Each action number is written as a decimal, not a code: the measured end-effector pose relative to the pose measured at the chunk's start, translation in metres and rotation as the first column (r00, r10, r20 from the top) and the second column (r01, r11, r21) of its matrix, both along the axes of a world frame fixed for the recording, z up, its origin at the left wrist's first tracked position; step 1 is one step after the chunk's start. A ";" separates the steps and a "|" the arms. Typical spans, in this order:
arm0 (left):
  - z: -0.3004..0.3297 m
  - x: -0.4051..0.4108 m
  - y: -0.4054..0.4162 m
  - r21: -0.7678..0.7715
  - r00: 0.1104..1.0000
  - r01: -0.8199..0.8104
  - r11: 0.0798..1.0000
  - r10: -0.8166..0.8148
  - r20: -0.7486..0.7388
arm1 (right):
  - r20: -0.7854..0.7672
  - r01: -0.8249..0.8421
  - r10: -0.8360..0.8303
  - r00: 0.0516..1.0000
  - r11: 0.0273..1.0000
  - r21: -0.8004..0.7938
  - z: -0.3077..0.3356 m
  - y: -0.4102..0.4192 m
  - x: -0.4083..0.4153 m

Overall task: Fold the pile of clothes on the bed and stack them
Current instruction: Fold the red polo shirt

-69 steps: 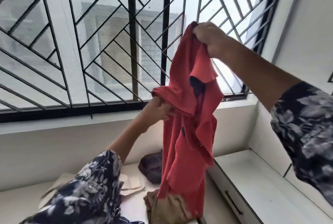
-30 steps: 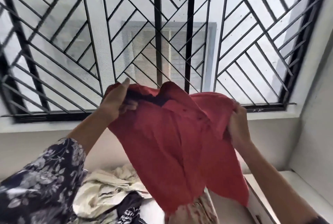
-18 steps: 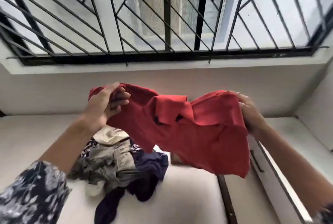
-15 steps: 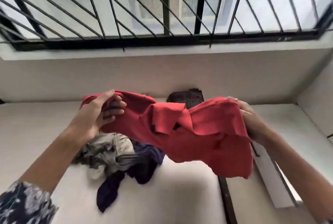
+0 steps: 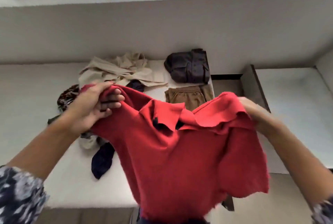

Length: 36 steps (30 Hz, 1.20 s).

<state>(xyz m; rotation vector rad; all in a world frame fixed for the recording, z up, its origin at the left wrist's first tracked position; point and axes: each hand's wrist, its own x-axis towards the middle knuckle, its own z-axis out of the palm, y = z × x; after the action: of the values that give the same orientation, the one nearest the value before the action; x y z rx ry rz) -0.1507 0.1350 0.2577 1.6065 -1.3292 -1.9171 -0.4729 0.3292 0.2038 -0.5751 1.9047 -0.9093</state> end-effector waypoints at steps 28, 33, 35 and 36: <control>-0.412 -0.212 -0.076 -0.248 0.252 0.968 0.046 -0.129 0.959 | -0.192 -0.141 0.311 0.931 0.791 0.595 -0.332 -0.143 -0.021; -0.389 -0.231 -0.103 -0.362 0.569 0.705 0.609 -0.182 0.802 | 0.436 0.378 -0.415 0.798 0.909 0.175 -0.313 -0.180 -0.053; -0.393 -0.228 -0.105 -0.330 0.725 0.494 0.804 -0.171 0.667 | 0.346 0.472 -0.446 0.825 0.881 0.011 -0.326 -0.175 -0.048; -0.395 -0.224 -0.100 -0.321 0.749 0.468 0.823 -0.176 0.639 | 0.207 0.455 -0.435 0.876 0.889 -0.055 -0.334 -0.169 -0.040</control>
<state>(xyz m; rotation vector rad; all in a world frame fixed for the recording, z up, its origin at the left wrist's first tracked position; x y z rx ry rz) -0.3751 0.0348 -0.1371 1.8480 -2.2622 -1.0923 -0.5130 0.1602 -0.1302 -0.0912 1.8528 -1.3140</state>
